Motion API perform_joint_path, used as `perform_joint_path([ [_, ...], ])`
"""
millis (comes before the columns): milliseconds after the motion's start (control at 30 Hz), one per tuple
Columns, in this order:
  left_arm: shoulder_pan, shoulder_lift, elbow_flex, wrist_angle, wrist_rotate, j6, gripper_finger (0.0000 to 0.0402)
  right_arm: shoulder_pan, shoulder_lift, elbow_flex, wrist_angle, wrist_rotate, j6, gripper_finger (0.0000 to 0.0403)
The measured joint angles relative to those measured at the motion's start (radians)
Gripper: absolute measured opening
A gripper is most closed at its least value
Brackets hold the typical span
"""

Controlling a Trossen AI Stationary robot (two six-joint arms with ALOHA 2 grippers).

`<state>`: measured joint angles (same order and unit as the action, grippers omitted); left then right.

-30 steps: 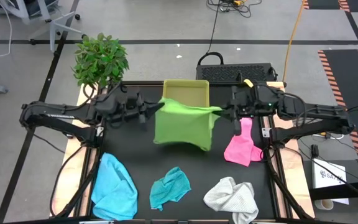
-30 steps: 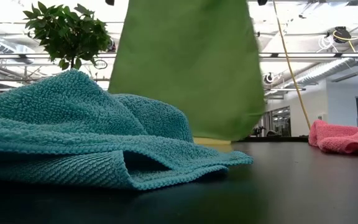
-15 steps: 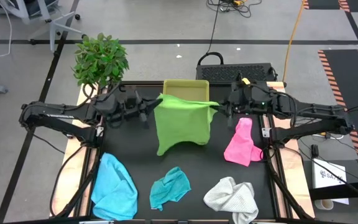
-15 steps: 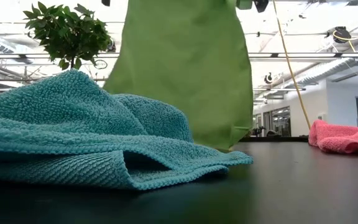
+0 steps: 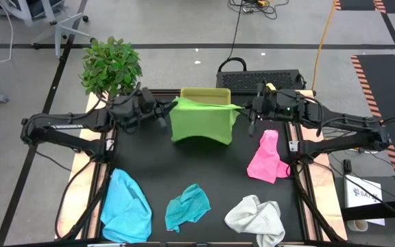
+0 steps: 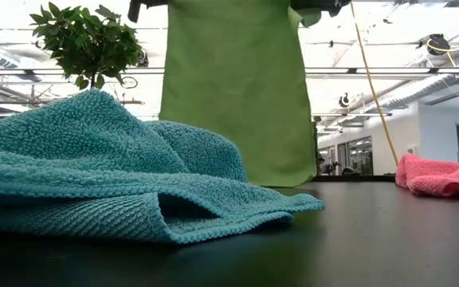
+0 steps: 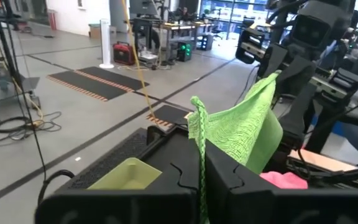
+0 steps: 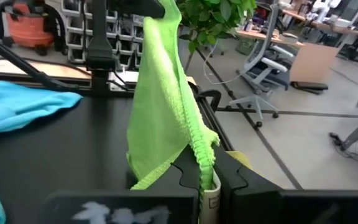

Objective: Fold microfiber towels
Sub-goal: Fold the green microfiber cloth

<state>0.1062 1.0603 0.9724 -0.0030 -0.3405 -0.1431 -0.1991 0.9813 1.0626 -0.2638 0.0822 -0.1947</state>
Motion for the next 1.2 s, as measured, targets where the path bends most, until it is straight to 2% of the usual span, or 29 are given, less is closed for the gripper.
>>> perform_joint_path([
  [133, 0.019, 0.0, 0.0, -0.008, 0.051, 0.006, 0.0003, -0.003, 0.002, 0.0, -0.009, -0.004, 0.011, 0.0],
  [333, 0.007, 0.0, 0.0, -0.069, 0.056, -0.038, 0.0006, 0.025, 0.016, 0.0, -0.074, -0.034, 0.099, 0.0],
  [400, -0.005, 0.0, 0.0, -0.096, 0.075, -0.063, 0.0003, 0.042, 0.022, -0.001, -0.092, -0.046, 0.136, 0.0],
  [633, -0.076, 0.0, 0.0, -0.191, 0.109, -0.16, 0.0003, 0.11, 0.033, -0.001, -0.092, -0.192, 0.27, 0.0],
  [867, -0.145, 0.0, 0.0, -0.261, 0.134, -0.27, 0.0003, 0.173, 0.034, -0.007, -0.138, -0.218, 0.408, 0.0],
  [1033, -0.183, 0.0, 0.0, -0.298, 0.132, -0.325, 0.0003, 0.215, 0.034, -0.089, -0.127, -0.218, 0.519, 0.0],
  [1200, -0.211, 0.025, 0.0, -0.356, 0.11, -0.41, 0.0005, 0.261, 0.034, -0.221, -0.031, -0.218, 0.652, 0.0],
])
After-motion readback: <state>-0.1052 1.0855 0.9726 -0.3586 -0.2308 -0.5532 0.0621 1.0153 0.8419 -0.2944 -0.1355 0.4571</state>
